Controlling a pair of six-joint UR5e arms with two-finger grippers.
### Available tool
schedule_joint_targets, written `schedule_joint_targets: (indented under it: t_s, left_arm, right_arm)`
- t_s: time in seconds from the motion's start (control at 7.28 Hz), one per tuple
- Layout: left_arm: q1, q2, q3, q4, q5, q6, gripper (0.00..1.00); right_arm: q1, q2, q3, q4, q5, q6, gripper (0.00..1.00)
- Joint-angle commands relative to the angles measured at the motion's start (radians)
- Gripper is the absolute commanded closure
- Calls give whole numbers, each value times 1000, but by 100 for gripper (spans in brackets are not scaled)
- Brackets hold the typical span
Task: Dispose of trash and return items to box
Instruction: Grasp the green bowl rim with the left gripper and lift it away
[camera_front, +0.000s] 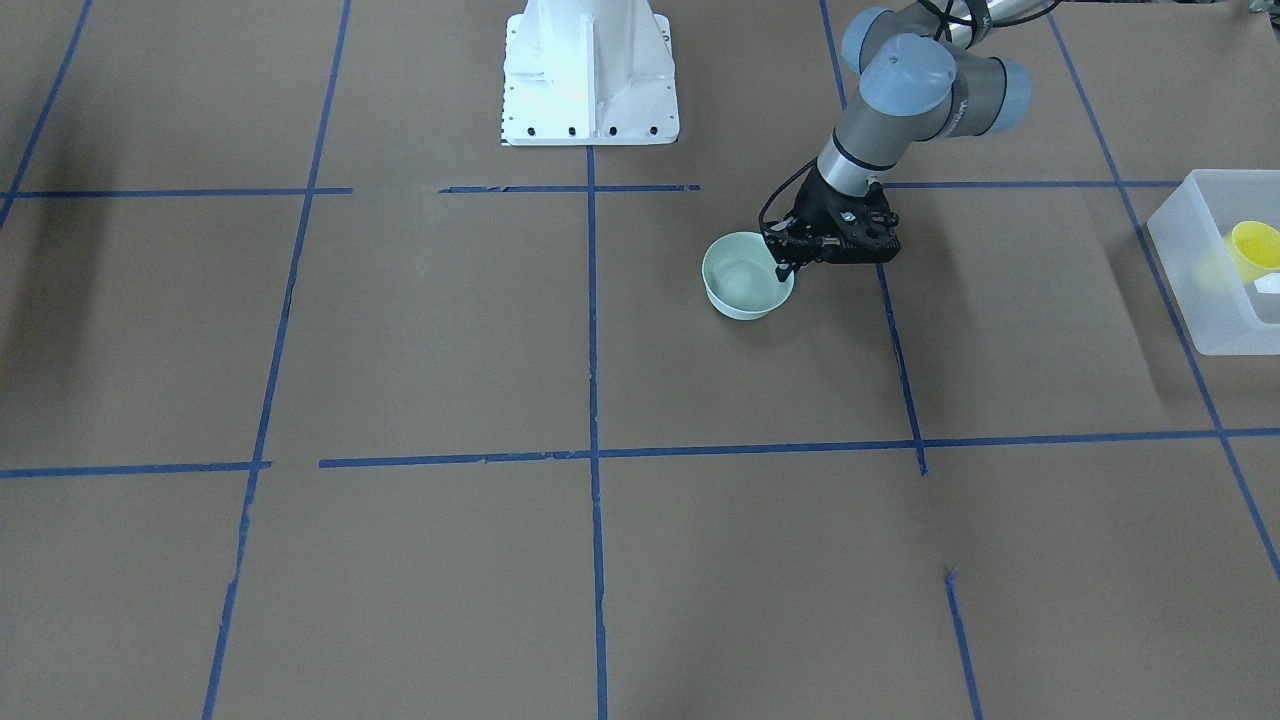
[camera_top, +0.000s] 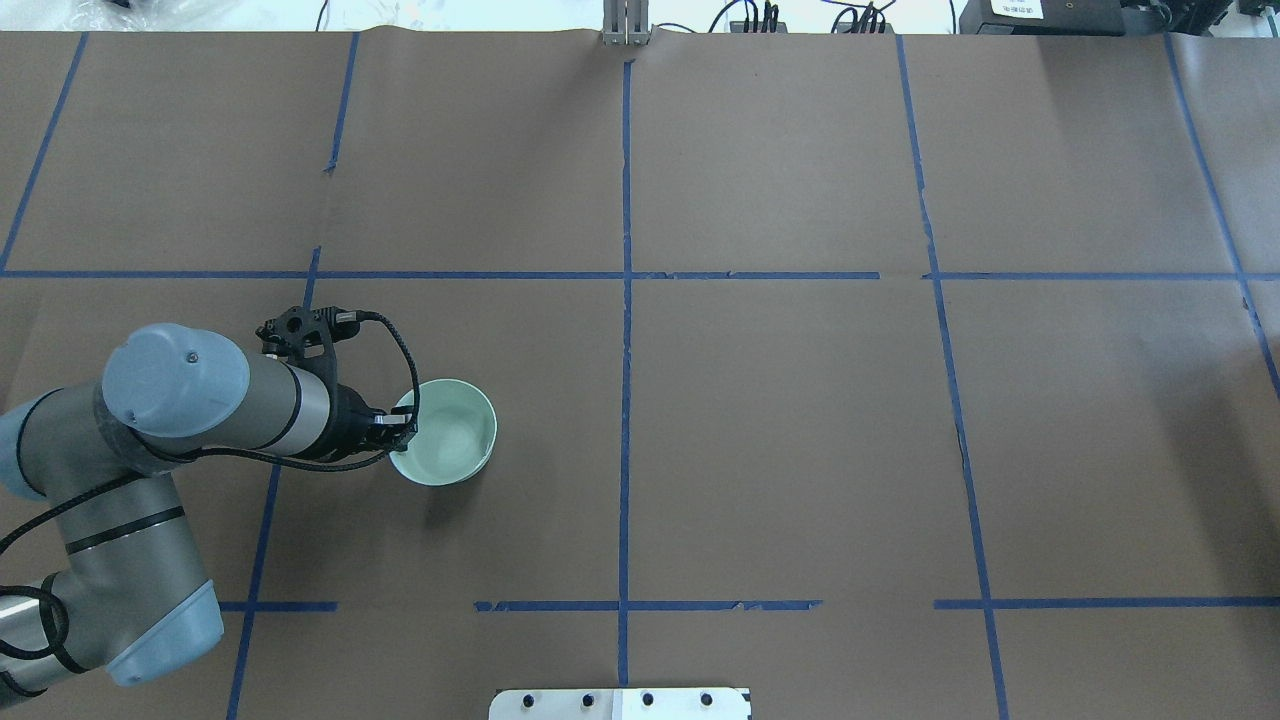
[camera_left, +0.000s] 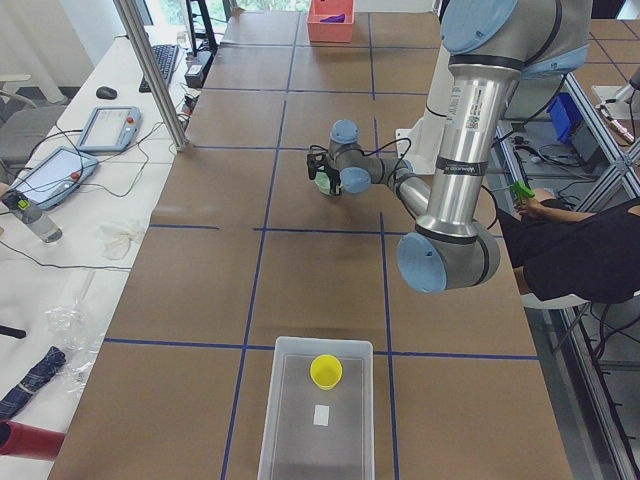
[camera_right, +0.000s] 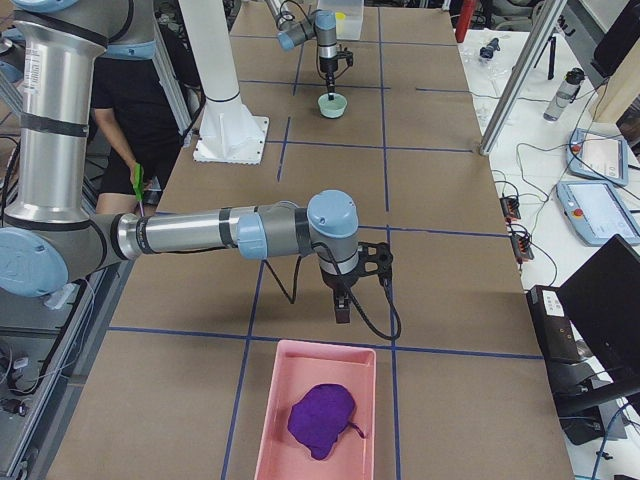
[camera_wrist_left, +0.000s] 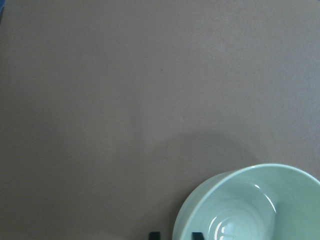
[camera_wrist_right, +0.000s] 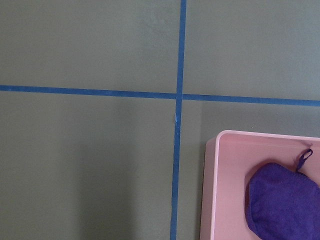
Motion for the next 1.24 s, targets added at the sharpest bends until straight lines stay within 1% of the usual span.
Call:
schedule_joint_targets:
  t_s: [0.0, 0.14, 0.27, 0.41, 0.55, 0.82, 0.96, 1.1]
  left_arm:
    - [-88, -4, -106, 126, -66, 9, 100]
    - [-134, -6, -152, 188, -77, 17, 100]
    - [-169, -6, -165, 193, -113, 33, 100]
    - [-224, -1, -162, 194, -162, 100, 100]
    - [-289, 11, -159, 197, -183, 175, 100]
    - [-387, 72, -157, 207, -195, 344, 100]
    - [-421, 101, -147, 207, -239, 439, 100]
    - [-505, 135, -122, 207, -282, 565, 100]
  right_arm:
    - [-13, 0, -82, 16, 0, 0, 0]
    - [-13, 0, -128, 86, 23, 6, 0]
    - [-13, 0, -169, 155, 47, 13, 0]
    - [-14, 5, -167, 165, 86, 42, 0]
    - [-14, 23, -153, 162, 165, 115, 0]
    - [-33, 23, -139, 165, 176, 151, 0]
    - [-37, 22, -136, 165, 170, 151, 0]
    - [-40, 22, -133, 165, 167, 150, 0]
